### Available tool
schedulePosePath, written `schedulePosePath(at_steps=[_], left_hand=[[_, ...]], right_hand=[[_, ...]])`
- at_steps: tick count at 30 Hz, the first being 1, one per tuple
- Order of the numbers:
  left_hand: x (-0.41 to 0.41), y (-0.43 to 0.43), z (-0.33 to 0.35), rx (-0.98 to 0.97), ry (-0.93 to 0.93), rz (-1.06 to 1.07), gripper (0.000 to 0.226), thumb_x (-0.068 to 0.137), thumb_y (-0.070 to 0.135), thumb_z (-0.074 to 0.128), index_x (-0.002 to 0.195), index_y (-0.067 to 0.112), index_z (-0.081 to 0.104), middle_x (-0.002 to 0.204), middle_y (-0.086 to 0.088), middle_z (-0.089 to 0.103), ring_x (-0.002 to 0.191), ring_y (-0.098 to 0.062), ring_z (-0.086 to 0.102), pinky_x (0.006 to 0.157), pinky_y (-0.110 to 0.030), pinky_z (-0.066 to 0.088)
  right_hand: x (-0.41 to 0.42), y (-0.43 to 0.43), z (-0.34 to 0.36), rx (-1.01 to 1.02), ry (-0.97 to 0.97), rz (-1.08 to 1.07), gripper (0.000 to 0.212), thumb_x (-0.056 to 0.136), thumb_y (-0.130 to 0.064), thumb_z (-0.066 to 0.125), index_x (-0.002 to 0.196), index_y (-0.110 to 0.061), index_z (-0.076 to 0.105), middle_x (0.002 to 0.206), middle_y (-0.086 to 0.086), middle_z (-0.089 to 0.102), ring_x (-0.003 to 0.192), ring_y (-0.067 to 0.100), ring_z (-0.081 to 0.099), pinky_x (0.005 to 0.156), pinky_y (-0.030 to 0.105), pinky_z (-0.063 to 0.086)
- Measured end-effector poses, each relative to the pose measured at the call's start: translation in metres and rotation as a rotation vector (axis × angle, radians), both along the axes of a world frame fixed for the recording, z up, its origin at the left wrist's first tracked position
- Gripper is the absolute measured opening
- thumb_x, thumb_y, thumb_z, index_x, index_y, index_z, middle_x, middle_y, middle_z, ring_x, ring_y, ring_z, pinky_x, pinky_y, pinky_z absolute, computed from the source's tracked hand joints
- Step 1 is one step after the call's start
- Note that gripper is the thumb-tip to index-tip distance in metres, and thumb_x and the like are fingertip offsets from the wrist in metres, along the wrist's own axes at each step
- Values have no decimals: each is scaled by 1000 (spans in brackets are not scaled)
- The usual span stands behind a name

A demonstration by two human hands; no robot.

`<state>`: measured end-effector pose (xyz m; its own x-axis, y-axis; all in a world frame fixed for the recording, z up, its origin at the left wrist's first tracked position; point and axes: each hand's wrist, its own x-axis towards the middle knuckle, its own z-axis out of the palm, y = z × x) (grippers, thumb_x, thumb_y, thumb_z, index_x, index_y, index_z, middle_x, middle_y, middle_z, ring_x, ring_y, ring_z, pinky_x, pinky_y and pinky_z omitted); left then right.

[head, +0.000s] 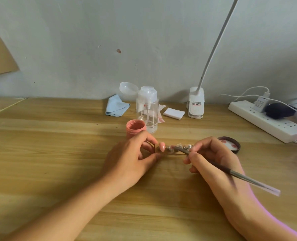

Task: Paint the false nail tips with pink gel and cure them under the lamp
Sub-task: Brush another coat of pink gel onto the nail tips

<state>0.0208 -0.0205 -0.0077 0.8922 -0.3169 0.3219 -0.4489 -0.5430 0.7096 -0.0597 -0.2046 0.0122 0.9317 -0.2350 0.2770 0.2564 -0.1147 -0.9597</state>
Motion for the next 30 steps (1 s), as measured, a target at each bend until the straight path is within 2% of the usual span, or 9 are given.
schedulePosePath(at_steps=[2, 4, 8, 12, 15, 18, 23, 26, 30], left_hand=[[1, 0, 0, -2, 1, 0, 20, 79, 33, 77, 91, 39, 62, 84, 23, 67, 49, 0, 49, 59, -26, 41], [1, 0, 0, -3, 6, -3, 20, 79, 33, 77, 92, 39, 63, 85, 22, 68, 48, 1, 49, 59, -26, 40], [2, 0, -1, 5, 10, -11, 20, 80, 33, 77, 92, 39, 63, 86, 21, 69, 48, 1, 48, 59, -25, 39], [3, 0, -2, 3, 8, 1, 22, 79, 33, 78, 92, 40, 61, 82, 21, 68, 48, 1, 49, 57, -24, 38], [3, 0, -3, 1, 1, -3, 22, 79, 34, 78, 92, 40, 60, 82, 18, 69, 46, 0, 47, 55, -23, 35], [3, 0, -2, -3, 4, -3, 21, 78, 34, 77, 91, 39, 61, 82, 20, 68, 46, 0, 47, 55, -24, 35], [4, 1, -3, -7, 22, -2, 20, 79, 35, 77, 92, 38, 63, 74, 27, 64, 47, -1, 48, 56, -27, 41], [4, 0, -2, -7, 25, -3, 20, 79, 35, 77, 92, 40, 62, 76, 29, 64, 47, 0, 48, 58, -28, 43], [4, 0, -1, -20, 26, -12, 20, 80, 33, 78, 91, 38, 62, 79, 21, 67, 47, -1, 47, 61, -31, 46]], right_hand=[[0, 0, 1, -19, 4, 11, 14, 83, -10, 72, 77, -18, 62, 78, 13, 70, 68, 12, 61, 66, 32, 49], [-1, -1, 0, -39, -2, 8, 18, 86, -3, 68, 78, -18, 62, 79, 13, 70, 70, 17, 62, 68, 38, 49], [-2, 1, 3, -58, -17, -11, 7, 82, -7, 65, 82, -13, 62, 80, 13, 69, 76, 37, 61, 70, 51, 51], [-2, 1, 2, -57, -7, -28, 10, 85, -3, 64, 82, -12, 61, 79, 17, 68, 70, 30, 59, 71, 51, 49], [-3, 1, 3, -56, -10, -33, 9, 85, -4, 64, 83, -12, 61, 78, 16, 68, 73, 38, 59, 71, 55, 50], [-3, 2, 4, -61, -15, -33, 9, 83, -6, 64, 81, -14, 61, 78, 15, 68, 69, 37, 56, 69, 54, 49], [-3, 2, 5, -62, 20, -37, 12, 82, -3, 63, 79, -14, 60, 77, 14, 67, 64, 22, 54, 69, 61, 49], [-2, 3, 6, -55, 20, -43, 9, 81, -6, 63, 79, -15, 61, 78, 14, 68, 61, 17, 53, 69, 59, 50], [-3, 3, 6, -71, 40, -30, 8, 83, -3, 62, 83, -10, 59, 77, 9, 70, 66, 23, 53, 67, 55, 49]])
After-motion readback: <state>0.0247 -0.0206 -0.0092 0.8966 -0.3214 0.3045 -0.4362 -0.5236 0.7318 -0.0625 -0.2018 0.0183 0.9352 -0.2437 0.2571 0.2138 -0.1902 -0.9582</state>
